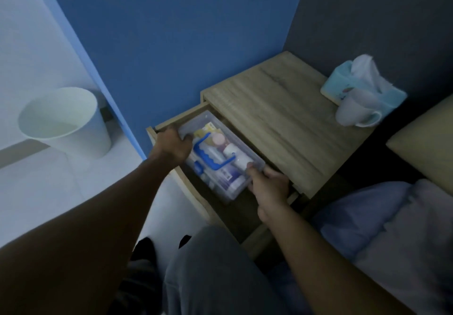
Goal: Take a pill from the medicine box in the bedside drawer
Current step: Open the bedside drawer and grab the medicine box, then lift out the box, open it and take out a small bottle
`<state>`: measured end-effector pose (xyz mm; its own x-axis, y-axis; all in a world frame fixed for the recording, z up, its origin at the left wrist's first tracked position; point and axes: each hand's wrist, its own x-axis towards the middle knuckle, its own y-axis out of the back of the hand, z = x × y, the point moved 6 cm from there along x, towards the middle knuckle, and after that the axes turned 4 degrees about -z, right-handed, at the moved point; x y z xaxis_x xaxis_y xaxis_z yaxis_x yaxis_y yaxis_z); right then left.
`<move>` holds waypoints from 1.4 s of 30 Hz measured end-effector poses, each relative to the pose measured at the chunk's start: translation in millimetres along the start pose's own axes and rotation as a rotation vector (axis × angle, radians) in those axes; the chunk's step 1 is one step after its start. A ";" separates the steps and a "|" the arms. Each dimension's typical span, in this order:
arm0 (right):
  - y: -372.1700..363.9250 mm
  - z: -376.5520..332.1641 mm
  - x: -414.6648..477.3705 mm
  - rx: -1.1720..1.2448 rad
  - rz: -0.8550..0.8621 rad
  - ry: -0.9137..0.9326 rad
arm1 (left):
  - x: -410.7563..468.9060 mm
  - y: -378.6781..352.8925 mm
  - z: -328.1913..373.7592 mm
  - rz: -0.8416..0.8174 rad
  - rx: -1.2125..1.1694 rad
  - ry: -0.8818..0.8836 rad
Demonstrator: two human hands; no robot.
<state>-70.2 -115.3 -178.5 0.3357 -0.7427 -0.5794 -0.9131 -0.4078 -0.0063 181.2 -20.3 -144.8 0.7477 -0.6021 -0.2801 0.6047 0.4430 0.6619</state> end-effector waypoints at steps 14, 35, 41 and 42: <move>8.3 -141.4 29.6 0.021 0.001 0.232 | 51.4 56.6 102.3 0.141 -0.014 -0.160; 5.4 -156.0 120.5 0.014 0.092 0.284 | 160.0 1.9 122.4 0.101 -0.141 -0.180; 1.8 -167.2 93.7 -0.468 0.129 0.597 | 140.9 -3.6 119.2 0.135 -0.141 -0.140; -3.3 -170.2 89.0 -0.587 0.117 0.684 | 135.5 -7.1 116.5 0.148 -0.167 -0.128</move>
<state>2.1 -270.5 -91.3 0.4835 -0.8732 0.0616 -0.7482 -0.3757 0.5468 246.3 -182.4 -106.5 0.7969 -0.5972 -0.0916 0.5363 0.6294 0.5624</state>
